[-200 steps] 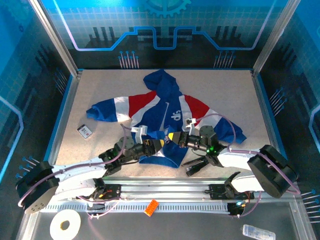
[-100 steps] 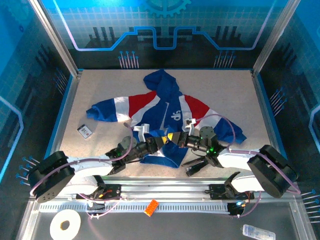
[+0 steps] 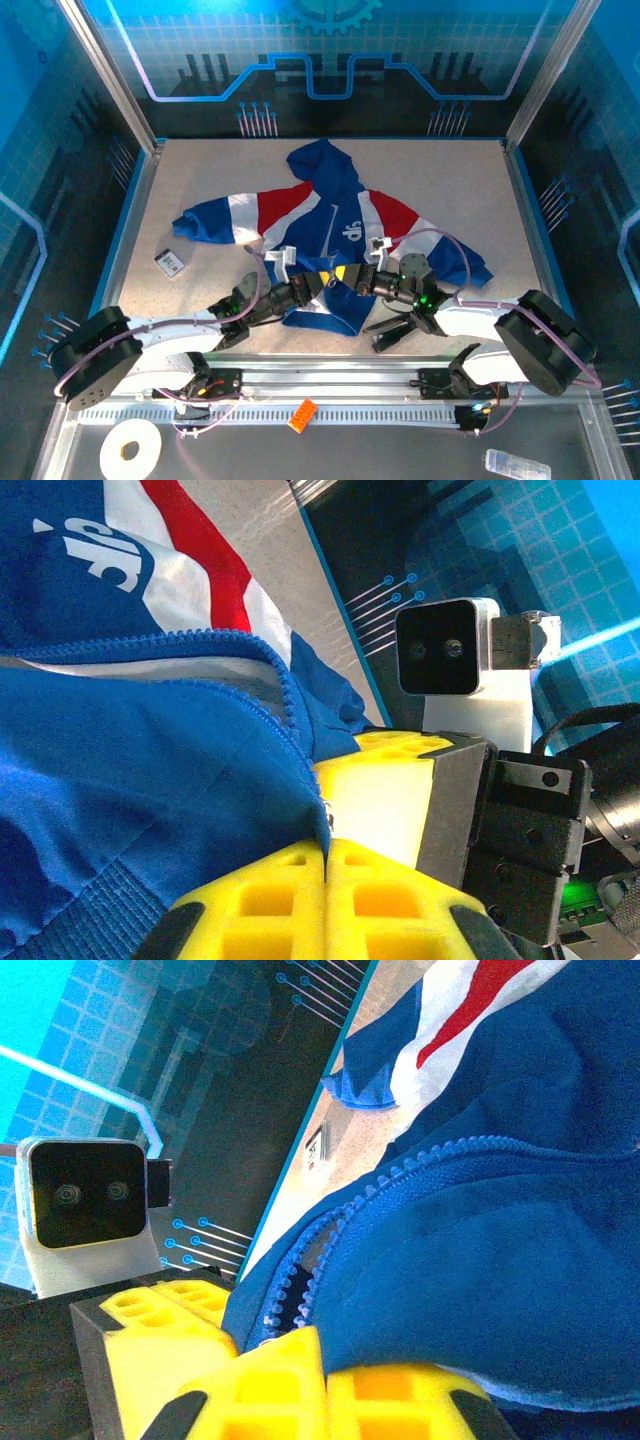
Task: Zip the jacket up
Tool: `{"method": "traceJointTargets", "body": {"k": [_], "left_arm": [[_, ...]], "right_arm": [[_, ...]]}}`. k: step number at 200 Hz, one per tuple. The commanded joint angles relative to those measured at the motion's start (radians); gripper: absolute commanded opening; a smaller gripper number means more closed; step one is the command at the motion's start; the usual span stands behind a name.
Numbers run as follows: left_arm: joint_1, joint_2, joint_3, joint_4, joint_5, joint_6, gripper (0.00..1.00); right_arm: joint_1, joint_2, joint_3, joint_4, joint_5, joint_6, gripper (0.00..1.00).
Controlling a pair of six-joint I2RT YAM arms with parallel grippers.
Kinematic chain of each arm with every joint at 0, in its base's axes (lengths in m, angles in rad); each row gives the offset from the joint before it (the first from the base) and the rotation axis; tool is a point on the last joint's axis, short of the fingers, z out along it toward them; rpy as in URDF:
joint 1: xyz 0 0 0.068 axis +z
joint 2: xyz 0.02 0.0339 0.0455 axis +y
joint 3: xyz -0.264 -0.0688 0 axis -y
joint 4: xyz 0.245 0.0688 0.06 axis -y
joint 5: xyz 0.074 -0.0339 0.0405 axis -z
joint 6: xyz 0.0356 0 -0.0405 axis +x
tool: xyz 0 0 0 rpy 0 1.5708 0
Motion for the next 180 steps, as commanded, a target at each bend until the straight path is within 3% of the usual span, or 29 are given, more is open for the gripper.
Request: {"method": "traceJointTargets", "body": {"k": [1, 55, 76, 87, 121, 180], "left_arm": [[-0.007, -0.044, 0.033, -0.098, 0.005, 0.049, 0.0], [-0.008, -0.093, 0.061, -0.31, 0.057, 0.072, 0.0], [-0.008, -0.111, 0.068, -0.387, 0.052, 0.067, 0.0], [-0.008, -0.119, 0.085, -0.448, 0.053, 0.063, 0.0], [-0.008, -0.157, 0.141, -0.646, 0.068, 0.069, 0.0], [-0.008, -0.197, 0.235, -0.862, 0.045, 0.127, 0.0]], "right_arm": [[0.005, -0.009, -0.008, 0.02, 0.011, -0.007, 0.0], [-0.007, -0.045, 0.036, -0.097, -0.01, -0.063, 0.0], [-0.011, -0.051, 0.04, -0.127, -0.012, -0.087, 0.11], [-0.013, -0.059, 0.051, -0.165, -0.025, -0.109, 0.23], [-0.02, -0.127, 0.103, -0.377, -0.077, -0.228, 0.41], [-0.011, -0.38, 0.117, -0.764, -0.004, -0.424, 0.48]]}}
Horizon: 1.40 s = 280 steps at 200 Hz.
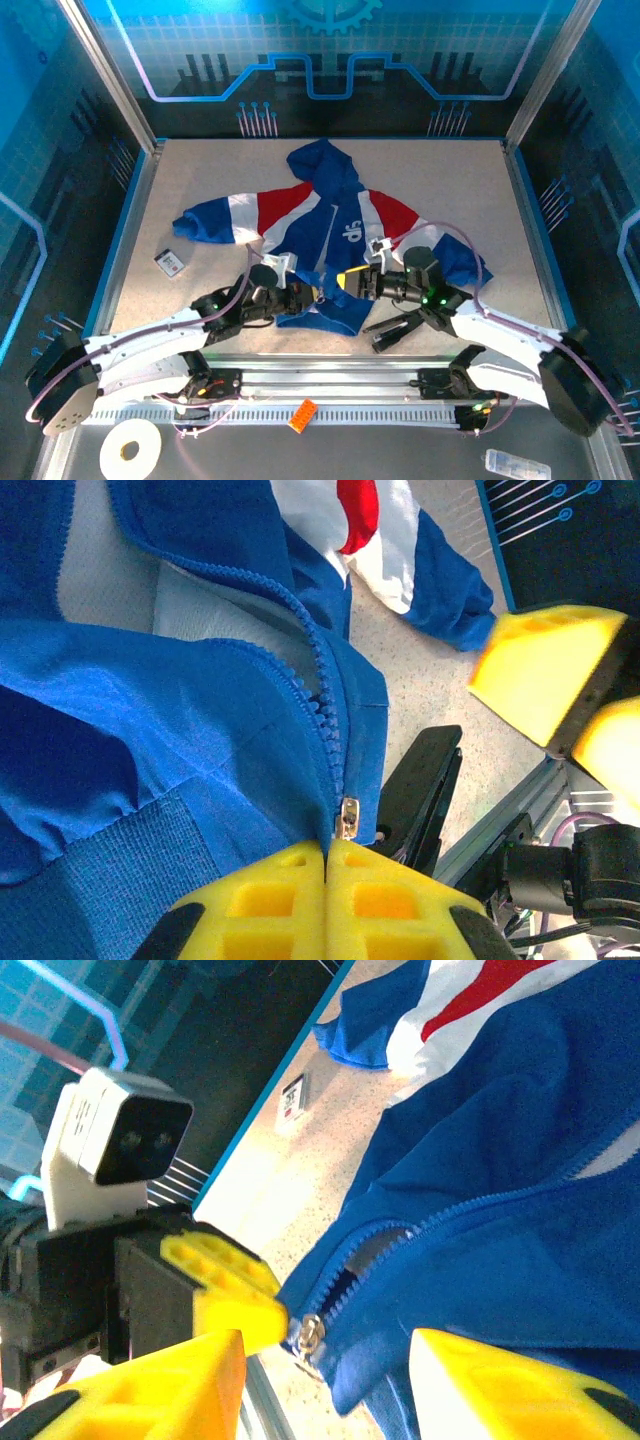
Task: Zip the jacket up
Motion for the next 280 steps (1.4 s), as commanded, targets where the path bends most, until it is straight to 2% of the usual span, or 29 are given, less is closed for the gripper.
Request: {"method": "traceJointTargets", "body": {"k": [1, 31, 64, 102, 162, 221, 280], "left_arm": [[-0.008, -0.004, 0.065, -0.13, 0.006, 0.055, 0.0], [-0.007, 0.029, 0.131, -0.197, 0.018, 0.085, 0.0], [-0.007, 0.062, 0.181, -0.239, 0.032, 0.107, 0.0], [-0.008, 0.095, 0.212, -0.256, 0.045, 0.106, 0.0], [-0.008, 0.149, 0.263, -0.264, 0.049, 0.102, 0.0], [-0.008, 0.183, 0.284, -0.265, 0.052, 0.098, 0.0], [-0.007, 0.185, 0.284, -0.253, 0.058, 0.085, 0.0]], "right_arm": [[0.001, -0.089, 0.026, -0.229, 0.04, -0.124, 0.48], [0.049, -0.171, 0.013, -0.336, 0.093, -0.181, 0.48], [0.138, -0.207, -0.013, -0.357, 0.153, -0.203, 0.48], [0.232, -0.179, 0.001, -0.365, 0.209, -0.241, 0.47], [0.323, -0.056, 0.065, -0.344, 0.276, -0.302, 0.47], [0.335, 0.08, 0.108, -0.237, 0.333, -0.281, 0.52], [0.319, 0.209, 0.186, -0.216, 0.343, -0.314, 0.57]]}}
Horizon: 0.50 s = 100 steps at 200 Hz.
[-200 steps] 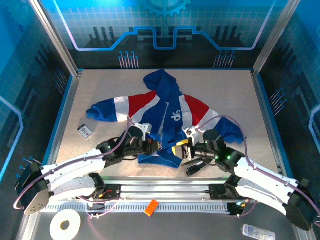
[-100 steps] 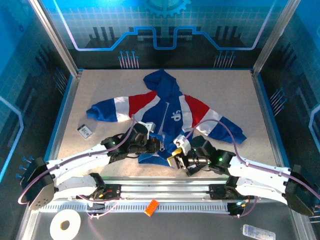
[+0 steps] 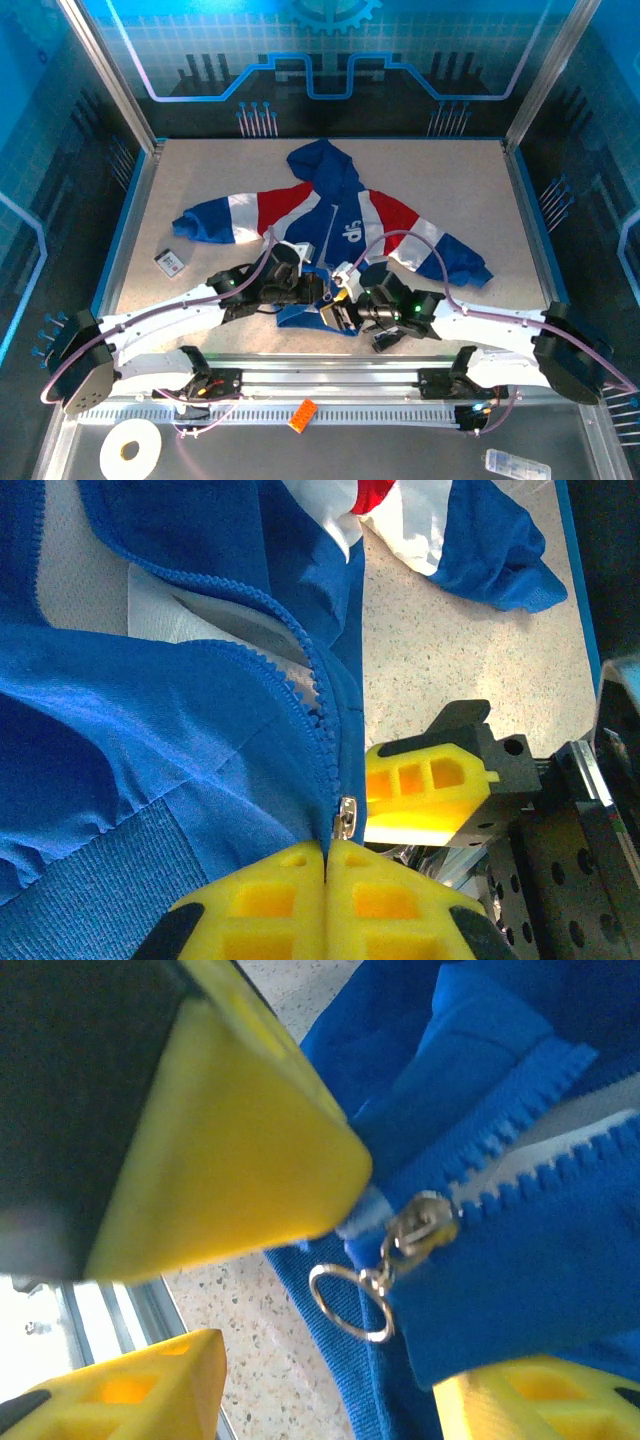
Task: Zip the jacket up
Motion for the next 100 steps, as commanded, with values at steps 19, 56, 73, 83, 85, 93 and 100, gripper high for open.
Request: {"method": "traceJointTargets", "body": {"k": [19, 56, 73, 83, 85, 93, 100], "left_arm": [[-0.008, 0.009, 0.023, 0.008, 0.034, 0.001, 0.0], [-0.007, 0.006, 0.015, 0.024, 0.04, -0.002, 0.0], [-0.007, 0.002, 0.016, 0.011, 0.031, 0.004, 0.0], [-0.007, -0.005, 0.009, 0.007, 0.02, 0.006, 0.0], [-0.006, -0.006, 0.007, 0.007, 0.018, 0.007, 0.0], [-0.006, -0.011, 0.002, 0.007, 0.011, 0.008, 0.0], [-0.005, -0.016, -0.003, 0.007, 0.007, 0.007, 0.0]], "right_arm": [[-0.016, 0.057, 0.059, 0.057, 0.018, -0.03, 0.57], [-0.042, 0.087, 0.07, 0.083, 0.004, -0.036, 0.44], [-0.056, 0.07, 0.064, 0.076, -0.006, -0.041, 0.25], [-0.064, 0.049, 0.056, 0.06, -0.006, -0.044, 0.17], [-0.065, 0.044, 0.055, 0.057, -0.006, -0.045, 0.16], [-0.072, 0.025, 0.052, 0.036, -0.011, -0.049, 0.12], [-0.081, 0.011, 0.051, 0.02, -0.019, -0.055, 0.1]]}}
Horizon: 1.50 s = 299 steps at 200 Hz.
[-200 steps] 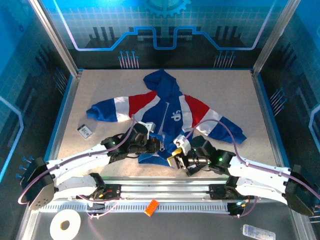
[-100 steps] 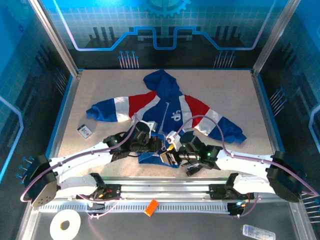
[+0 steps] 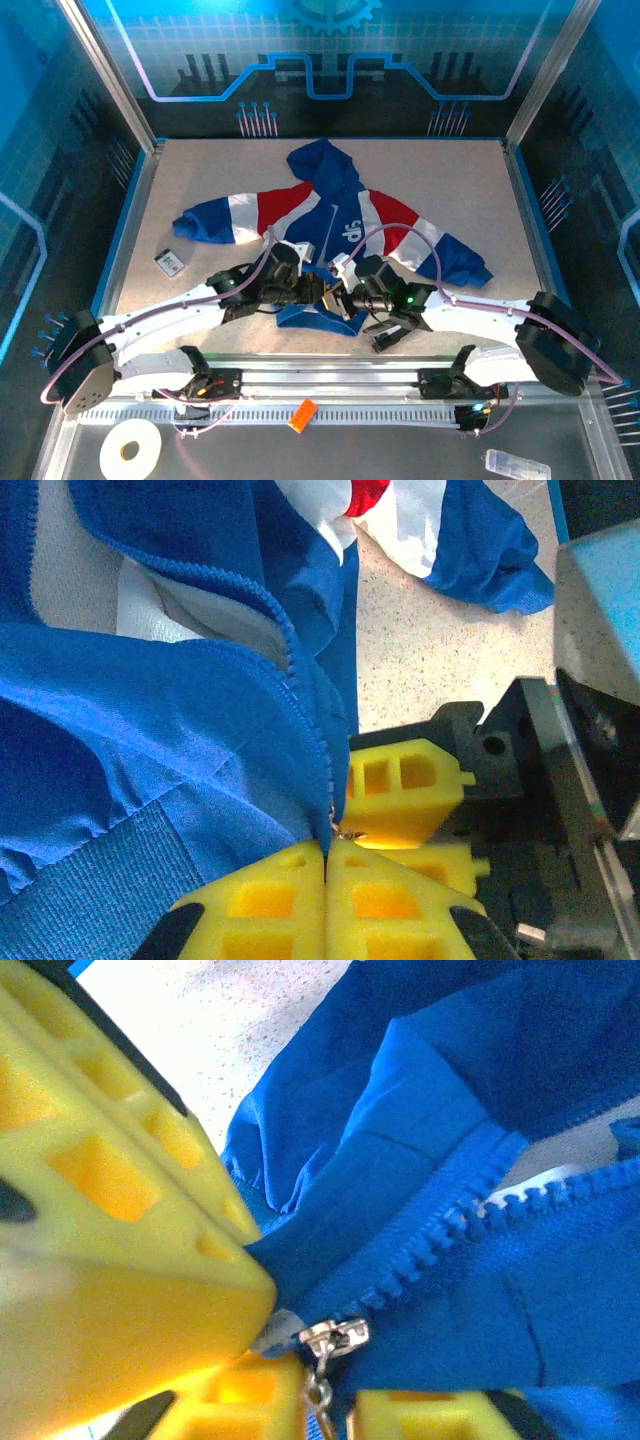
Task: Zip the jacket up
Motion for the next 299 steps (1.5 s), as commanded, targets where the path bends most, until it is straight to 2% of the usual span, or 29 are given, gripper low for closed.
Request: {"method": "traceJointTargets", "body": {"k": [1, 27, 64, 78, 89, 106, 154, 202, 216, 299], "left_arm": [[-0.005, -0.015, -0.004, 0.0, 0.0, 0.012, 0.0], [-0.004, -0.016, -0.011, -0.007, -0.006, 0.024, 0.0], [-0.002, -0.02, -0.022, -0.002, -0.013, 0.055, 0.0], [0.0, -0.023, -0.027, -0.002, -0.016, 0.062, 0.0], [0.001, -0.023, -0.028, -0.004, -0.013, 0.065, 0.0], [0.003, -0.023, -0.03, -0.006, -0.011, 0.07, 0.0], [0.003, -0.021, -0.03, -0.002, -0.005, 0.074, 0.0], [0.005, -0.023, -0.027, -0.028, -0.012, 0.094, 0.0], [0.004, -0.023, -0.027, -0.03, -0.01, 0.103, 0.0], [0.003, -0.047, -0.049, -0.065, 0.011, 0.208, 0.0]], "right_arm": [[-0.027, -0.061, 0.012, -0.02, -0.019, -0.021, 0.1], [-0.058, -0.101, 0.015, -0.079, -0.078, -0.043, 0.05], [-0.083, -0.088, 0.061, -0.157, -0.204, -0.098, 0.04], [-0.085, -0.071, 0.082, -0.181, -0.254, -0.125, 0.1], [-0.085, -0.057, 0.093, -0.198, -0.276, -0.142, 0.24], [-0.084, -0.044, 0.1, -0.212, -0.281, -0.161, 0.26], [-0.085, -0.027, 0.114, -0.221, -0.273, -0.179, 0.08], [-0.085, -0.054, 0.124, -0.284, -0.269, -0.195, 0.05], [-0.085, -0.061, 0.13, -0.306, -0.269, -0.2, 0.0], [-0.11, -0.024, 0.236, -0.447, -0.25, -0.183, 0.0]]}}
